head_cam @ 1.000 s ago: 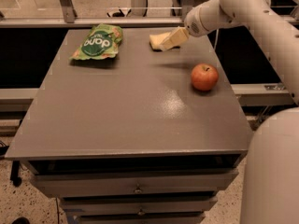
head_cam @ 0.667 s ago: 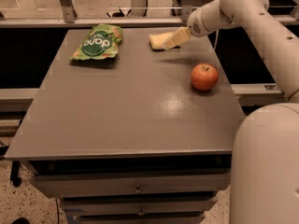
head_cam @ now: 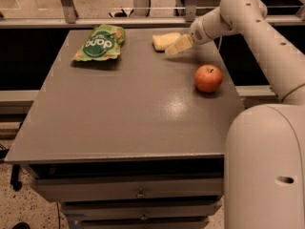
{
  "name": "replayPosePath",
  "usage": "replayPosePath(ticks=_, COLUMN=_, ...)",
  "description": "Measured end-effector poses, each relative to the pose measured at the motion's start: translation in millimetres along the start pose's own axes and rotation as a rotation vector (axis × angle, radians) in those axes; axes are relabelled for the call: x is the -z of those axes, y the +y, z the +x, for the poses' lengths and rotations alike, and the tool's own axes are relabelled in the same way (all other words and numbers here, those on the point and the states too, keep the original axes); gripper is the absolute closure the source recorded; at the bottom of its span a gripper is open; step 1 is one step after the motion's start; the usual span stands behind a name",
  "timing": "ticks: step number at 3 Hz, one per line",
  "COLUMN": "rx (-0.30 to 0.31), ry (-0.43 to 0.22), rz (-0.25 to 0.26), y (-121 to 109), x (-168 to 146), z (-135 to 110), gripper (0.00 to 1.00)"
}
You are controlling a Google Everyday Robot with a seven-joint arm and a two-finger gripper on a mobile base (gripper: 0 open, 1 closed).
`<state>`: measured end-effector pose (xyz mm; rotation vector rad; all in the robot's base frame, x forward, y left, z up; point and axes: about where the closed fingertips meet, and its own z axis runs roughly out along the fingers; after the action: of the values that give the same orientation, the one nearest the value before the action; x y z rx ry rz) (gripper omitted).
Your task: Pick sponge
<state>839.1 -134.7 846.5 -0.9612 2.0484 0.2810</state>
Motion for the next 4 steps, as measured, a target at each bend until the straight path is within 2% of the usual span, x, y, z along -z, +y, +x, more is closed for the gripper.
replayPosePath(ticks=1, rx=-0.008, ry=0.005, rz=-0.051, y=12.3, x=-15.1, z=2.3, gripper=0.17)
replayPosePath(ticks=2, rx=-0.005, ry=0.005, rz=-0.09, y=21.0, x=-24.0, z=0.0, gripper=0.41)
replayPosePath(ticks=4, rx=-0.005, ry=0.005, rz=-0.092, y=21.3, x=-23.2, z=-1.6, gripper=0.87)
